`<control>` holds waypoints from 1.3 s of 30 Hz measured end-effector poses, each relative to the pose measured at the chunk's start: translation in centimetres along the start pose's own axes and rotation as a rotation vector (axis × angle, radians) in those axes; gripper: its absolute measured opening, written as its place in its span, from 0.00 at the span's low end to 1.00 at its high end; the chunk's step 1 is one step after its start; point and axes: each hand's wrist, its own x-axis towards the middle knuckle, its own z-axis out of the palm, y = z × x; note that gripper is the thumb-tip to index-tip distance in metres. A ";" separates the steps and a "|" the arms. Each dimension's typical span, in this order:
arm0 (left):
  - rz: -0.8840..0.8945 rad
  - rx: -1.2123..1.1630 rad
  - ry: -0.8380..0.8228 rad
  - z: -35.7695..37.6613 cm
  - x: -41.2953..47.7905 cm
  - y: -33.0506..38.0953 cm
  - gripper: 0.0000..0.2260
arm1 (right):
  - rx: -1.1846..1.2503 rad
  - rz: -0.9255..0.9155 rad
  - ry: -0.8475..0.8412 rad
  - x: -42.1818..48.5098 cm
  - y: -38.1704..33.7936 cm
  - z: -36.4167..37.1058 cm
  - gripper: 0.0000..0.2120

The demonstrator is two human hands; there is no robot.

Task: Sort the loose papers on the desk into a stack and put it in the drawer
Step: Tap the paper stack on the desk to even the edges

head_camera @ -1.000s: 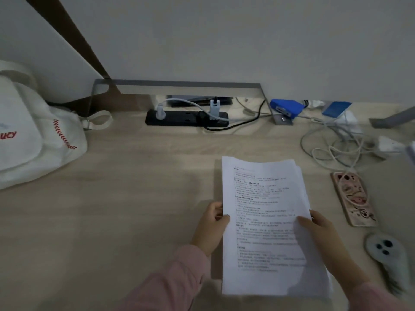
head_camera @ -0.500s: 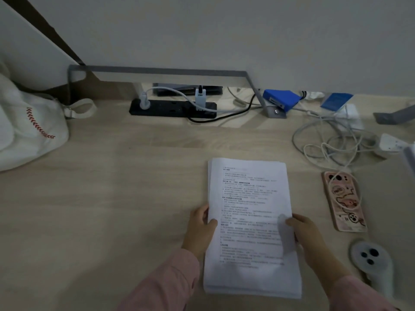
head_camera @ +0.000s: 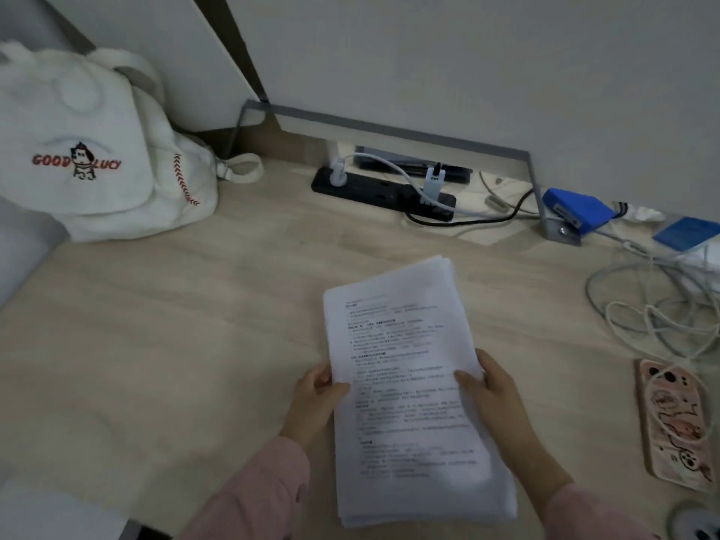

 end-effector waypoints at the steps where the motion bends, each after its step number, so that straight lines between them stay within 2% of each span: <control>1: 0.010 -0.029 0.002 -0.8 0.2 0.5 0.15 | -0.022 -0.050 -0.028 -0.2 -1.0 0.6 0.12; 5: 0.104 -0.179 -0.026 -3.9 0.1 4.5 0.13 | 0.049 -0.194 -0.089 -0.9 -5.1 2.5 0.08; 10: 0.482 -0.196 0.103 -6.5 -2.5 9.5 0.13 | 0.279 -0.335 -0.093 -1.7 -9.6 3.9 0.13; 13: 0.645 -0.219 0.120 -7.1 -3.7 10.7 0.08 | 0.349 -0.358 -0.014 -1.4 -10.1 4.7 0.16; 19: 0.593 -0.122 0.041 -7.9 -2.1 8.8 0.13 | 0.312 -0.244 0.027 -0.5 -8.7 6.9 0.13; 23: 0.643 -0.165 0.063 -8.5 -2.3 9.1 0.11 | 0.378 -0.284 0.056 -0.8 -9.2 7.5 0.14; 25: 0.681 -0.175 0.082 -9.0 -2.5 8.7 0.16 | 0.402 -0.299 0.056 -1.1 -9.2 7.7 0.15; 30: 0.513 -0.161 0.051 -9.8 -1.0 6.9 0.15 | 0.321 -0.168 0.023 -0.4 -7.6 9.6 0.13; 33: 0.529 -0.125 0.001 -10.6 -1.5 7.3 0.19 | 0.336 -0.138 0.051 -0.1 -7.4 9.7 0.12; 36: 0.709 -0.168 -0.003 -11.4 -3.7 9.8 0.19 | 0.348 -0.139 0.061 0.0 -7.2 9.7 0.13; 39: 1.023 -0.010 0.172 -11.3 -6.7 13.6 0.13 | 0.340 -0.140 0.064 0.0 -7.4 9.9 0.13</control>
